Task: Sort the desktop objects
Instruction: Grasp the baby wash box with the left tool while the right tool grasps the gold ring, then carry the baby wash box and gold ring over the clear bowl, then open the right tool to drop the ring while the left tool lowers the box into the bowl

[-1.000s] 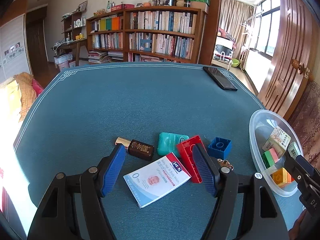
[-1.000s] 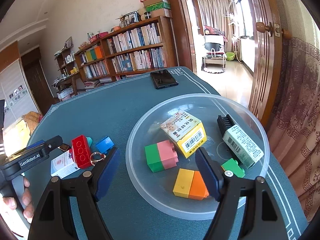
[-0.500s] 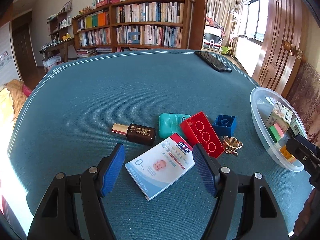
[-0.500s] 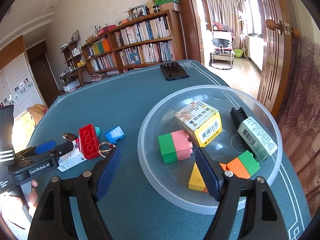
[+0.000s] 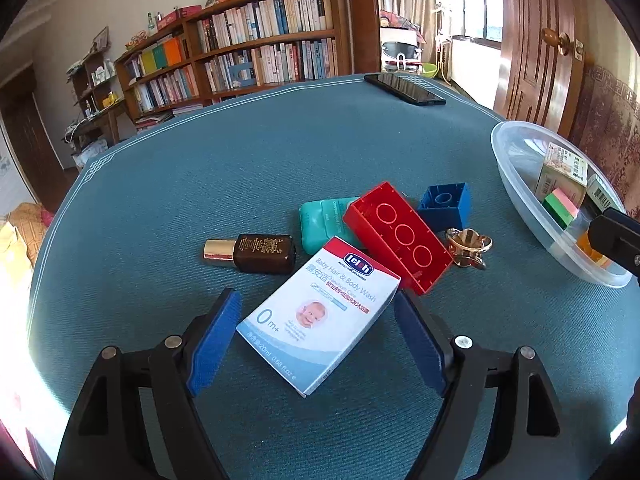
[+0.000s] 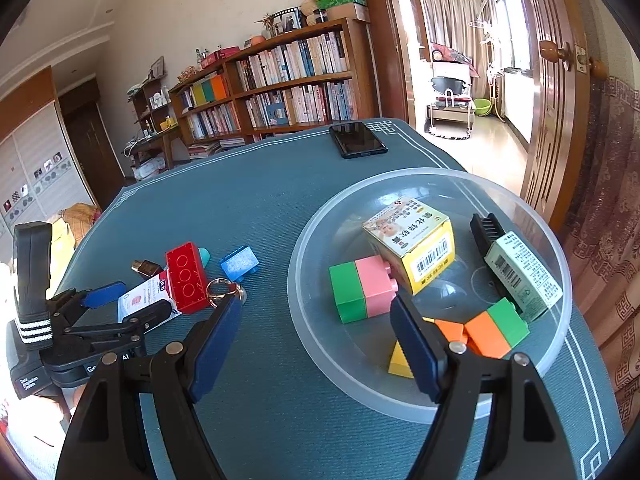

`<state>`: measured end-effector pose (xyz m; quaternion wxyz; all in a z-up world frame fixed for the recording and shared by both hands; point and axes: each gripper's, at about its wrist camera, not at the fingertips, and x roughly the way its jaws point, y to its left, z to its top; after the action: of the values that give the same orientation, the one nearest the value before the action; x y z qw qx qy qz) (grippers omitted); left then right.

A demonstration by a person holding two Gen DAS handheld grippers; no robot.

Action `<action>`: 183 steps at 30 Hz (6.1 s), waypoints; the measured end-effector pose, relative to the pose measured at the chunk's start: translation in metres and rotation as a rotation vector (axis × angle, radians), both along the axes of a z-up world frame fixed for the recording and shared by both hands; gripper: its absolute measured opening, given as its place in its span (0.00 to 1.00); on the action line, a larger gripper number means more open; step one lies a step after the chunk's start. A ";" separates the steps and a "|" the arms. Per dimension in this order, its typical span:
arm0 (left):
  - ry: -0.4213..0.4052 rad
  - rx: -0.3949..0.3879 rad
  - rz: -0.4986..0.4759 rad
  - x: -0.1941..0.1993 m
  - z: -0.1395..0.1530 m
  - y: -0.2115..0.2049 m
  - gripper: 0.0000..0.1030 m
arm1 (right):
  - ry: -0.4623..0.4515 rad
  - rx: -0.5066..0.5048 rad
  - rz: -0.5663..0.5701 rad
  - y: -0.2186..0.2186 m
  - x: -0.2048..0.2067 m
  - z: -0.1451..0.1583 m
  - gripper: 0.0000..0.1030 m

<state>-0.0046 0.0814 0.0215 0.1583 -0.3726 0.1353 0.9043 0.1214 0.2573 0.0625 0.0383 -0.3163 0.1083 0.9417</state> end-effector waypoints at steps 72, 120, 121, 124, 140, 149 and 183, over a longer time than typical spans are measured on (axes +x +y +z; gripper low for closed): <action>-0.021 0.129 0.102 0.008 0.003 -0.018 0.50 | -0.105 0.013 0.179 -0.073 -0.047 -0.028 0.28; 0.102 0.109 -0.010 0.041 0.053 0.044 0.49 | 0.008 -0.044 -0.161 0.068 -0.001 0.008 0.28; 0.104 0.110 -0.018 0.043 0.054 0.047 0.49 | 0.004 -0.047 -0.170 0.072 -0.002 0.007 0.28; 0.107 0.114 -0.042 0.044 0.057 0.058 0.49 | -0.003 -0.049 -0.189 0.080 -0.003 0.005 0.28; 0.099 0.125 -0.133 0.050 0.060 0.100 0.49 | -0.028 -0.111 -0.236 0.105 -0.005 -0.004 0.28; 0.087 0.125 -0.150 0.052 0.058 0.106 0.48 | -0.029 -0.122 -0.239 0.109 -0.003 -0.005 0.29; 0.072 0.193 -0.270 0.046 0.081 0.142 0.48 | 0.022 -0.132 -0.284 0.118 0.006 0.012 0.60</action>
<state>0.0419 0.2231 0.1029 0.3084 -0.3015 0.1022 0.8964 0.1278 0.3753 0.0744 0.1489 -0.2891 0.2140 0.9211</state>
